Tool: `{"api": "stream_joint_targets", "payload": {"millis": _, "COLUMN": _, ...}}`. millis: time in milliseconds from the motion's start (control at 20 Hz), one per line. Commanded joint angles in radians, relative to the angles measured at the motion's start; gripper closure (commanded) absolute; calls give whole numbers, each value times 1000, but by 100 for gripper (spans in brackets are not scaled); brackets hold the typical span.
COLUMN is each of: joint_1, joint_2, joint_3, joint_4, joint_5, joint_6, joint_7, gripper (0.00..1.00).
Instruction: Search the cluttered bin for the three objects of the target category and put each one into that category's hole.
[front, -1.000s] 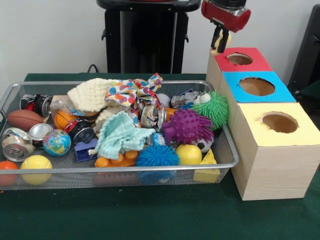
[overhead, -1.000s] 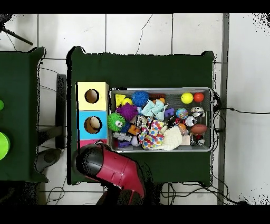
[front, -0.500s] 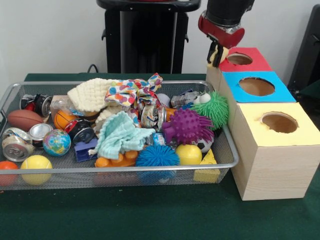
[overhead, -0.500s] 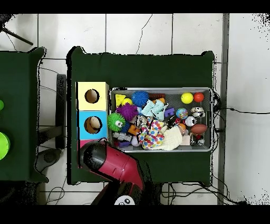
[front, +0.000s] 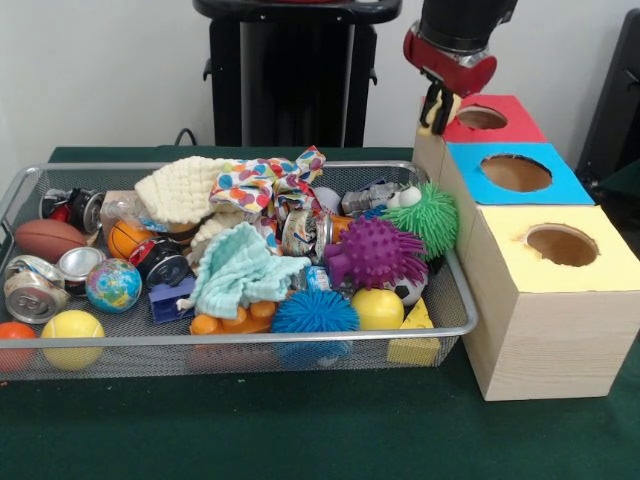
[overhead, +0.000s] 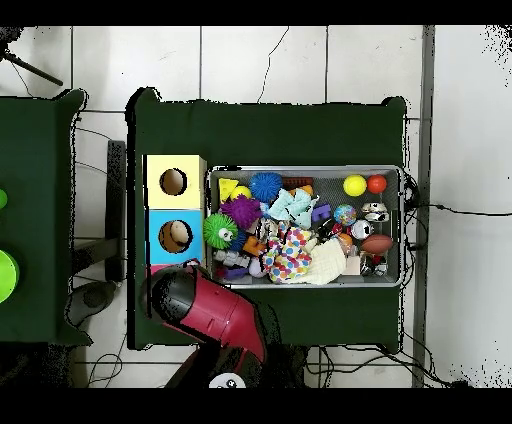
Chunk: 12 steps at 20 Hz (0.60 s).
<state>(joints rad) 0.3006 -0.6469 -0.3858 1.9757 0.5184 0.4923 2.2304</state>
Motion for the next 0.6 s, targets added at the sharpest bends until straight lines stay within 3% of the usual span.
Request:
{"api": "stream_joint_targets", "payload": {"millis": 50, "joint_1": 53, "joint_2": 15, "joint_3": 16, "joint_4": -141, "joint_5": 57, "joint_6": 180, "joint_7": 389, "gripper": 100}}
{"api": "stream_joint_targets", "payload": {"millis": 250, "joint_1": 58, "joint_2": 14, "joint_3": 5, "joint_4": -159, "joint_5": 53, "joint_6": 218, "joint_7": 394, "gripper": 100}}
{"api": "stream_joint_targets", "payload": {"millis": 600, "joint_1": 49, "joint_2": 25, "joint_3": 24, "joint_4": -156, "joint_5": 63, "joint_6": 191, "joint_7": 395, "gripper": 100}}
